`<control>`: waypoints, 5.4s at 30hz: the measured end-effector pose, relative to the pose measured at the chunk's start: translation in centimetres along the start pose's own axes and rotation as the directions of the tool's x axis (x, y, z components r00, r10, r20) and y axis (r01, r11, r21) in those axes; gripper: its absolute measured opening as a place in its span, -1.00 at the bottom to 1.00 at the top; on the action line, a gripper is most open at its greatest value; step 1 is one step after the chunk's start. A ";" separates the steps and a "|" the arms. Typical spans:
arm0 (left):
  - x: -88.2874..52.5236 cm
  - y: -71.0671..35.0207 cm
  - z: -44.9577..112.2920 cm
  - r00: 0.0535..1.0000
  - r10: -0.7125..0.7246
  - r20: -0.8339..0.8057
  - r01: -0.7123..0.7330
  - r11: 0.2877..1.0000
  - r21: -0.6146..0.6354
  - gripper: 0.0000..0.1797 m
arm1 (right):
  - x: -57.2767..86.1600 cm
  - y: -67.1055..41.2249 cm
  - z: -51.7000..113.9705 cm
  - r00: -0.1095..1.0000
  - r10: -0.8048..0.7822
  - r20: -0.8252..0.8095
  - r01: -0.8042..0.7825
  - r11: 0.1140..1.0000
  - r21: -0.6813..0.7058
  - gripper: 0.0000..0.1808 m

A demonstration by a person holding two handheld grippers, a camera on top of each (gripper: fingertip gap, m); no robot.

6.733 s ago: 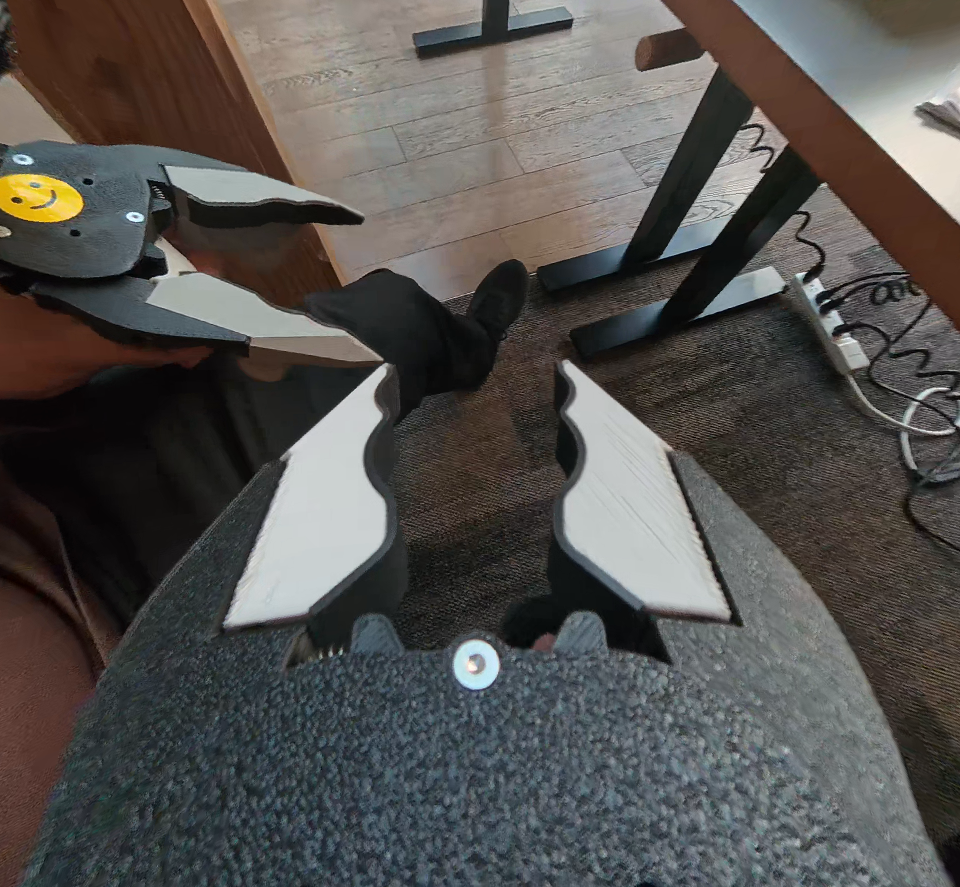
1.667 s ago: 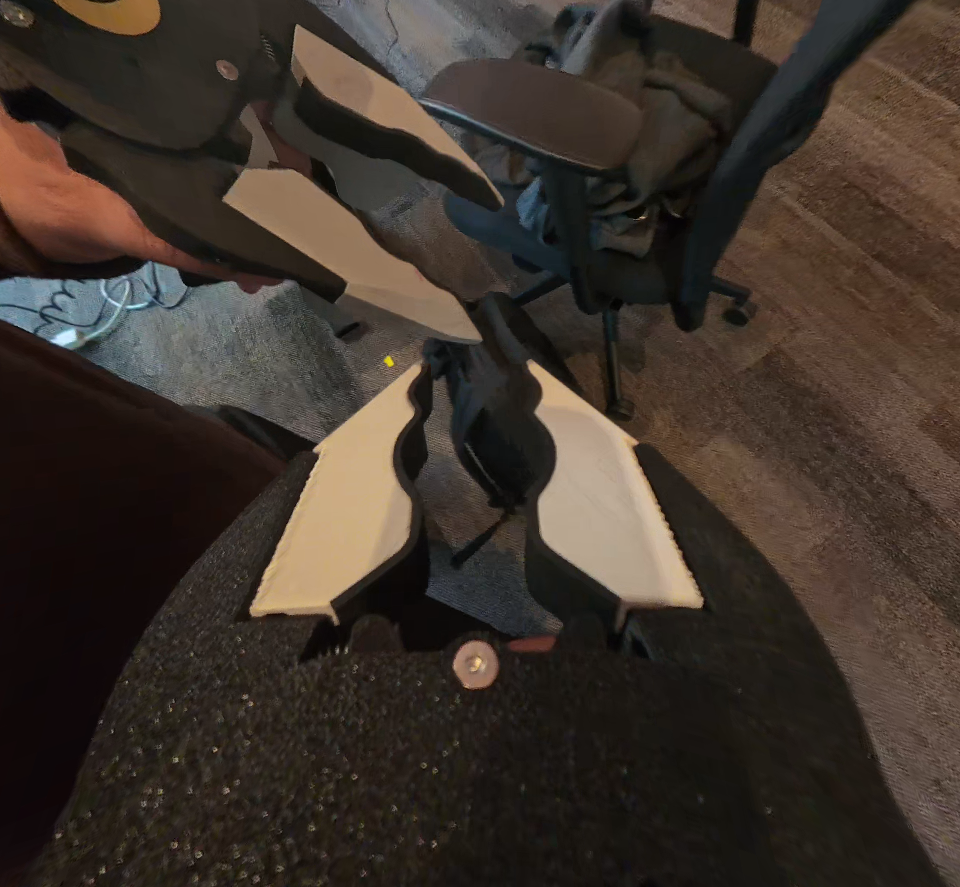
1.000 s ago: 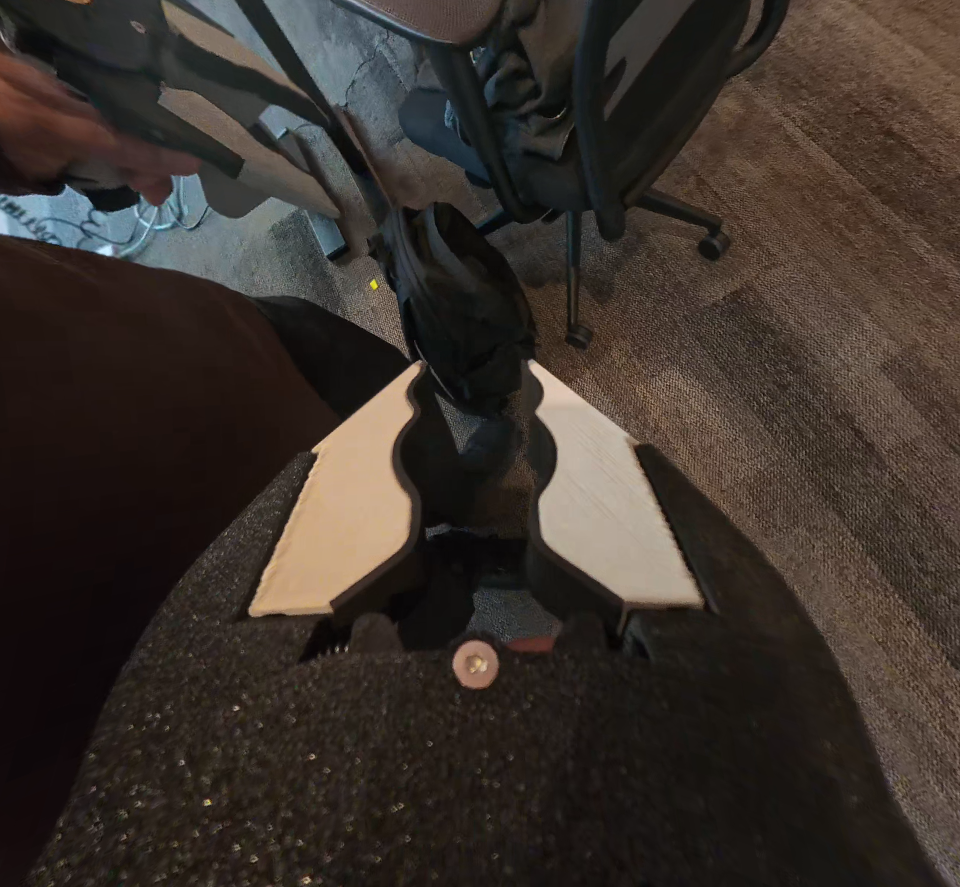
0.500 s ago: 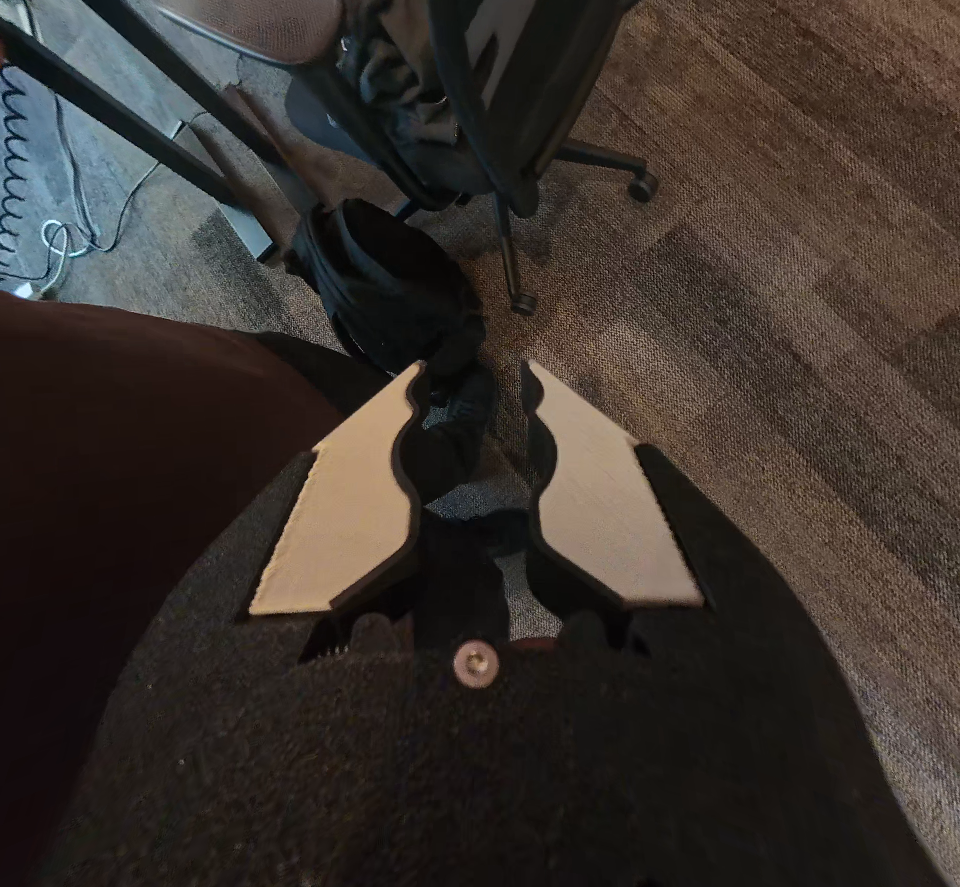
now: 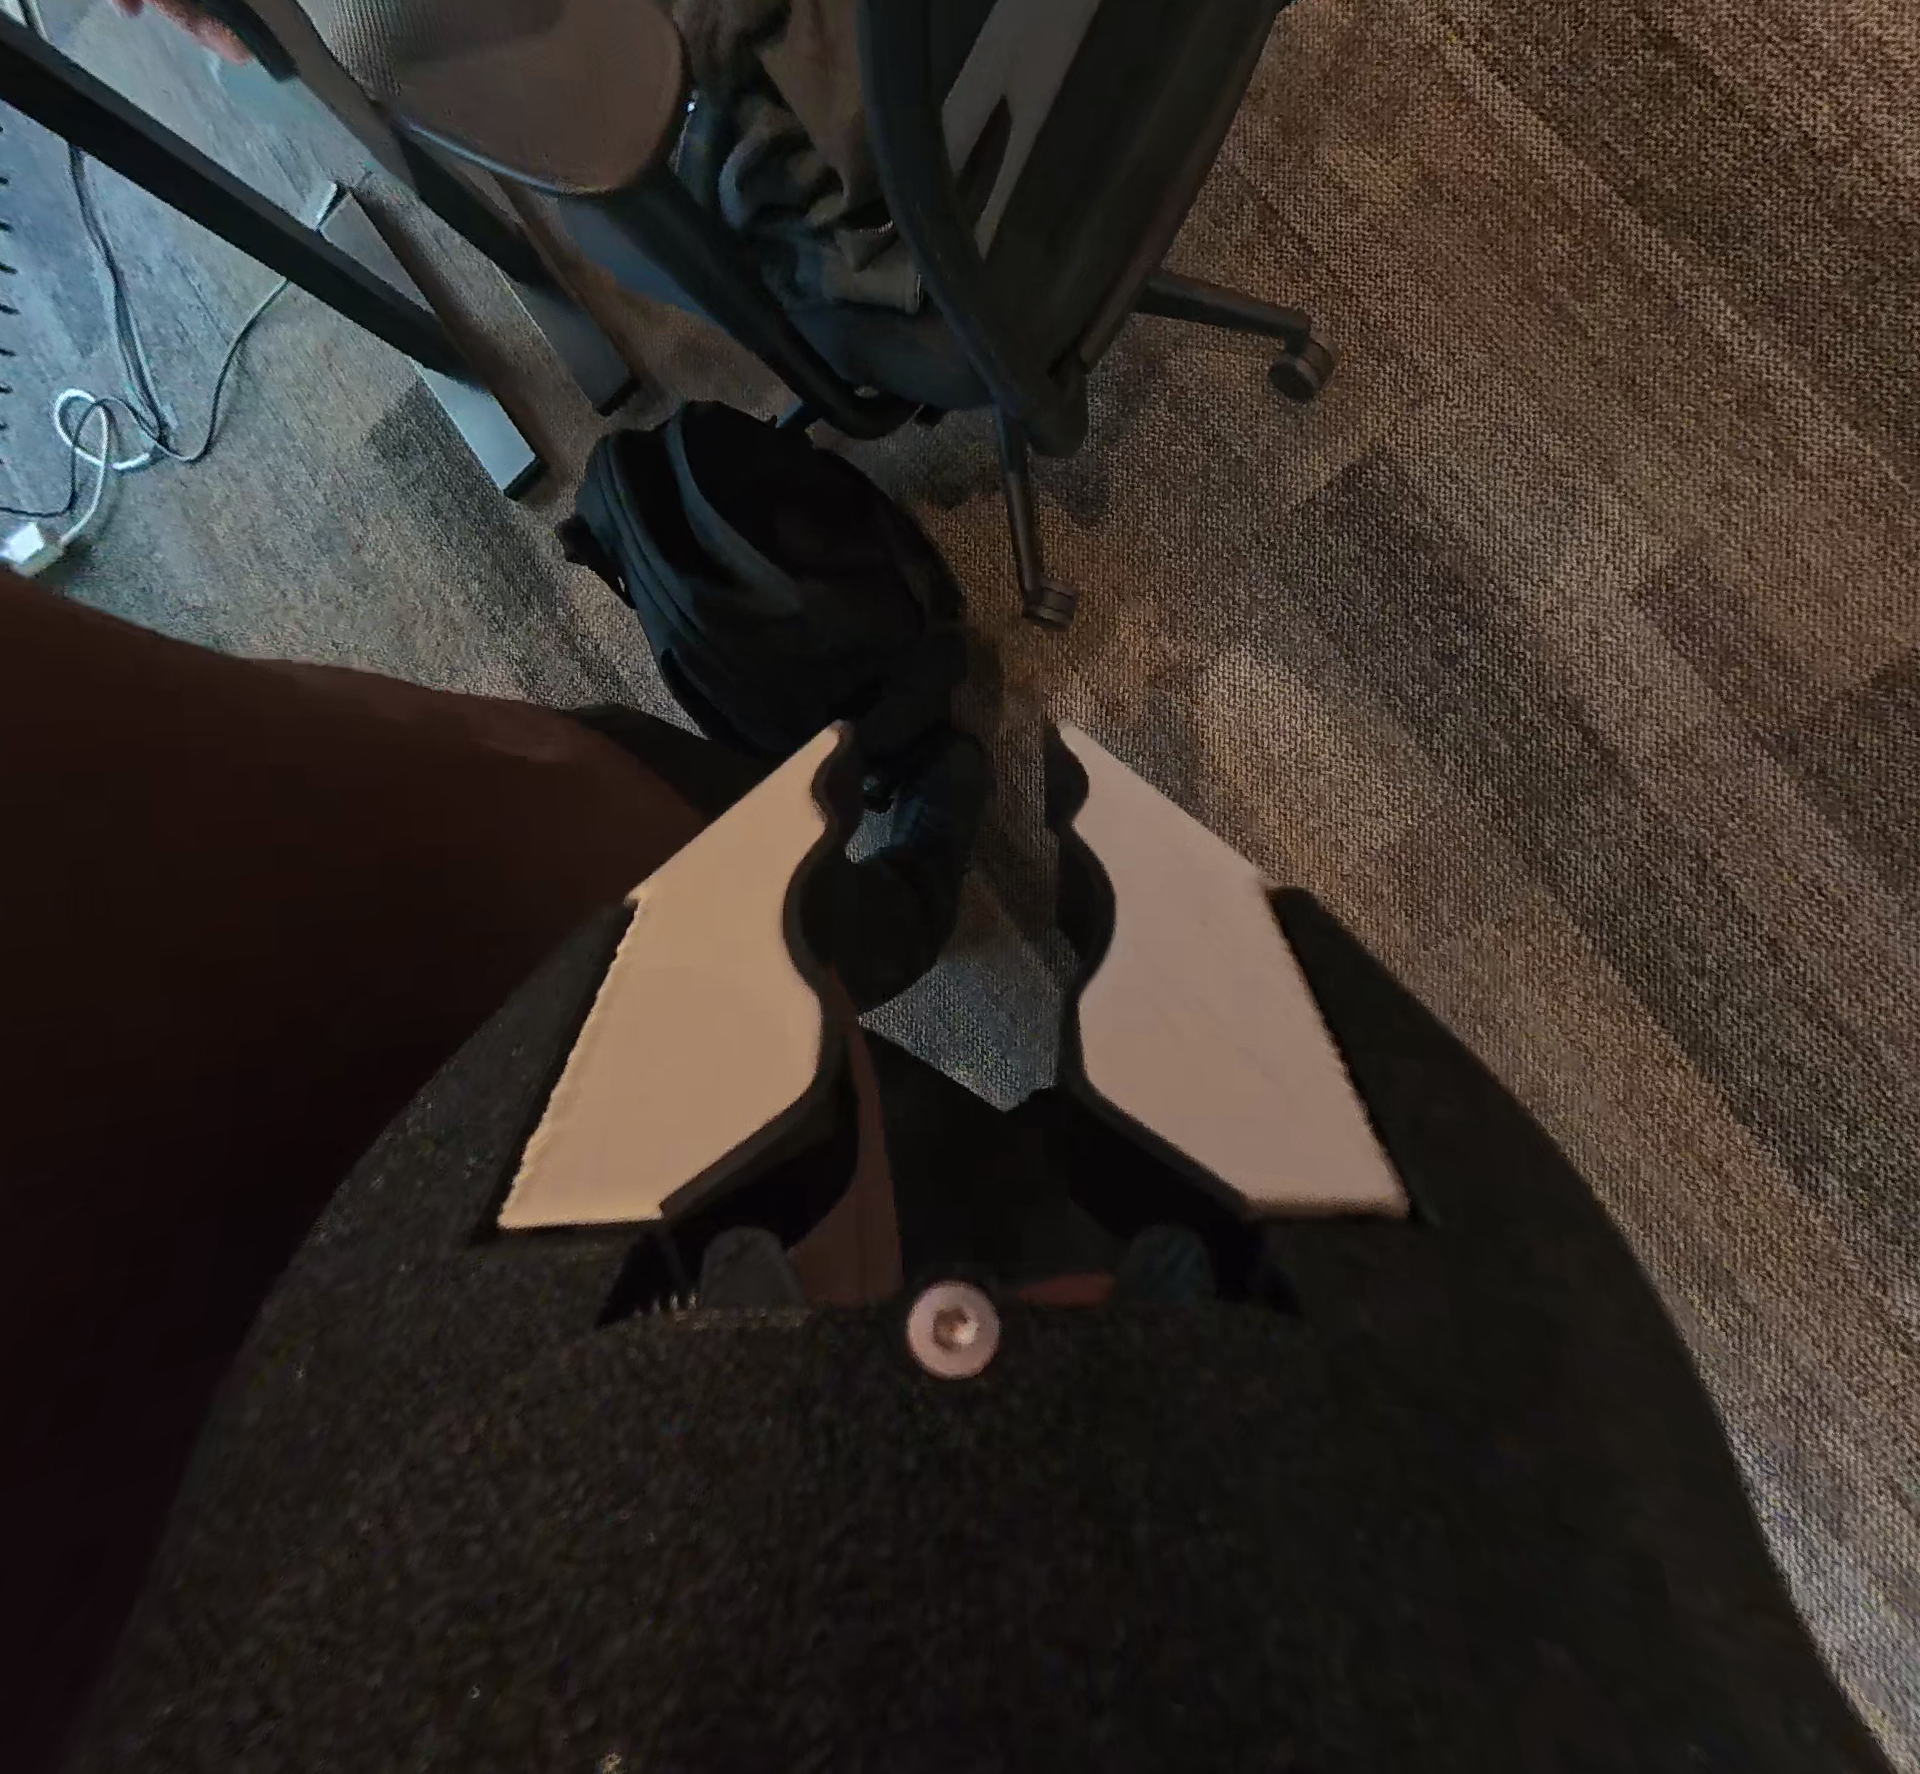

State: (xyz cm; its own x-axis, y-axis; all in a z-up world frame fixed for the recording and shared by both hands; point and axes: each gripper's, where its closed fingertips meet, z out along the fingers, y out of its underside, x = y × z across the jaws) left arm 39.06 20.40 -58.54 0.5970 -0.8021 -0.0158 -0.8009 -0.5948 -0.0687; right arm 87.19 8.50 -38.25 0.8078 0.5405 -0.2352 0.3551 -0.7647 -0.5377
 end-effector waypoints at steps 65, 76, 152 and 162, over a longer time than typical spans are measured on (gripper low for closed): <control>17.9 -23.3 -4.3 0.657 -0.737 0.157 0.723 0.676 0.147 -0.07 | 24.9 -27.6 1.4 0.860 -0.414 0.299 0.332 0.898 0.289 -0.17; 27.4 -23.1 1.0 0.520 -0.853 -0.042 0.849 0.511 0.138 -0.18 | 17.4 -52.5 10.4 0.813 -0.560 0.162 0.459 0.786 0.414 -0.14; 15.0 -40.6 -18.5 0.737 -0.580 0.346 0.627 0.779 -0.031 -0.83 | 19.8 -33.8 16.1 -0.729 -0.676 0.103 0.683 -0.710 0.172 -0.80; 19.6 -50.6 -18.1 0.690 -0.618 0.377 0.680 0.732 -0.044 -0.81 | 28.1 -33.0 12.2 -0.735 -0.678 -0.014 0.646 -0.706 0.291 -0.66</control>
State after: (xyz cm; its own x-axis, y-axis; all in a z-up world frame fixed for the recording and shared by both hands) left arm 90.45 33.74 -37.33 0.9241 -0.1656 -0.3444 -0.1825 -0.9831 -0.0168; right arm 92.41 53.21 -37.02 -0.8280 0.1167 0.5485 0.1342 0.9909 -0.0082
